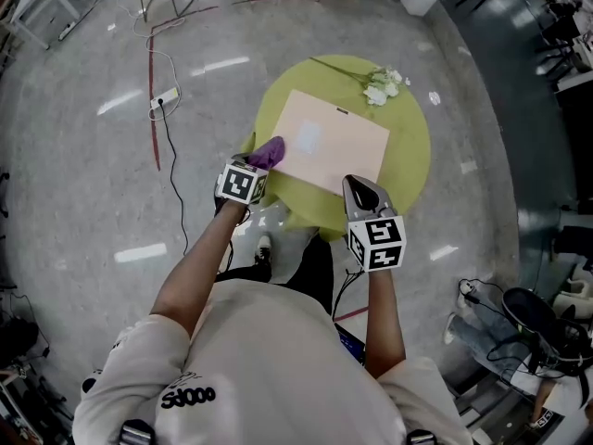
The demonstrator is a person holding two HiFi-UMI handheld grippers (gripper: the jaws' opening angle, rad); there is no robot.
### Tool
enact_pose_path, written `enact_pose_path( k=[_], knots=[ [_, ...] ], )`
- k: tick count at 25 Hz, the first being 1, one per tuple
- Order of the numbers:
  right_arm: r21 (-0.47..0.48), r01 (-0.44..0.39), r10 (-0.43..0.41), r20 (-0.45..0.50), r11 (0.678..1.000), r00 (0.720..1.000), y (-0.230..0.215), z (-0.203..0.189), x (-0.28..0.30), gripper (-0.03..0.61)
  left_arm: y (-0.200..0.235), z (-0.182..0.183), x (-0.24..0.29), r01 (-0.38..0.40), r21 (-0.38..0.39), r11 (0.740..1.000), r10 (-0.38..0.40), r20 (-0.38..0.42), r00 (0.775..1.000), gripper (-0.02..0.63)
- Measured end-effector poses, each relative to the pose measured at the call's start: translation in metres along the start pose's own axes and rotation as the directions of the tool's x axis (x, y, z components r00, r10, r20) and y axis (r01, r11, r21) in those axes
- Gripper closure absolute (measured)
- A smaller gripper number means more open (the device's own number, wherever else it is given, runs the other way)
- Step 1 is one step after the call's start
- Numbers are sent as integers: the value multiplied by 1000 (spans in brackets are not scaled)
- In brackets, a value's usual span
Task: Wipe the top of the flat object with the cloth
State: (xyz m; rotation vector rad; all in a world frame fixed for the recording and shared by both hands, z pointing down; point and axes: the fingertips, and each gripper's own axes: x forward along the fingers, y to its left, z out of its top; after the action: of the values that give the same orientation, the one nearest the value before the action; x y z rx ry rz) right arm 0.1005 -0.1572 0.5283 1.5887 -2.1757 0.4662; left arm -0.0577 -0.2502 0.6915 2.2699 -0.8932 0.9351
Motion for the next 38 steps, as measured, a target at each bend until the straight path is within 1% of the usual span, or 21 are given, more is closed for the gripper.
enact_pose_path(
  k=[4, 5, 7, 9, 10, 12, 13, 15, 18, 21, 23, 27, 32, 35, 38],
  knots=[
    [-27, -32, 34, 90, 999, 995, -2, 28, -9, 569, 11, 17, -16, -9, -24, 1000, 10, 56, 998, 522],
    [-37, -22, 26, 105, 999, 994, -6, 36, -12, 569, 13, 24, -21, -8, -26, 1000, 10, 78, 997, 520],
    [-55, 29, -23, 106, 998, 994, -21, 47, -14, 569, 18, 41, -32, -9, -21, 1000, 11, 126, 992, 522],
    [-43, 73, -68, 119, 996, 991, -35, 60, -17, 569, 21, 63, -48, -18, -1, 1000, 18, 181, 983, 520],
    [-27, 78, -74, 143, 997, 987, -40, 69, -20, 569, 21, 76, -57, -24, 14, 1000, 20, 212, 977, 520],
    [-4, 69, -67, 202, 998, 977, -43, 90, -26, 569, 18, 103, -78, -39, 49, 998, 24, 276, 961, 520],
    [-8, 70, -66, 220, 998, 973, -42, 100, -29, 569, 17, 117, -90, -48, 67, 997, 25, 310, 950, 520],
    [-47, 80, -66, 240, 996, 968, -39, 119, -31, 569, 13, 145, -114, -68, 101, 993, 25, 380, 925, 522],
    [-105, 86, -55, 270, 991, 961, -31, 146, -33, 569, 3, 182, -149, -94, 157, 983, 9, 474, 880, 522],
    [-146, 96, -49, 297, 985, 953, -25, 170, -40, 569, -9, 210, -182, -111, 203, 973, -18, 544, 839, 522],
    [-162, 113, -58, 315, 980, 947, -24, 184, -45, 569, -16, 224, -200, -121, 230, 966, -35, 577, 816, 522],
    [-183, 158, -82, 364, 970, 928, -23, 207, -58, 569, -30, 239, -231, -145, 281, 949, -65, 620, 782, 522],
    [-209, 162, -62, 415, 965, 908, -11, 226, -71, 569, -44, 248, -262, -159, 318, 935, -99, 664, 741, 522],
    [-214, 164, -58, 430, 963, 901, -4, 231, -76, 569, -53, 246, -273, -158, 339, 927, -123, 676, 727, 520],
    [-221, 154, -46, 430, 963, 902, 1, 231, -77, 569, -60, 242, -277, -151, 348, 925, -138, 679, 721, 520]
  ],
)
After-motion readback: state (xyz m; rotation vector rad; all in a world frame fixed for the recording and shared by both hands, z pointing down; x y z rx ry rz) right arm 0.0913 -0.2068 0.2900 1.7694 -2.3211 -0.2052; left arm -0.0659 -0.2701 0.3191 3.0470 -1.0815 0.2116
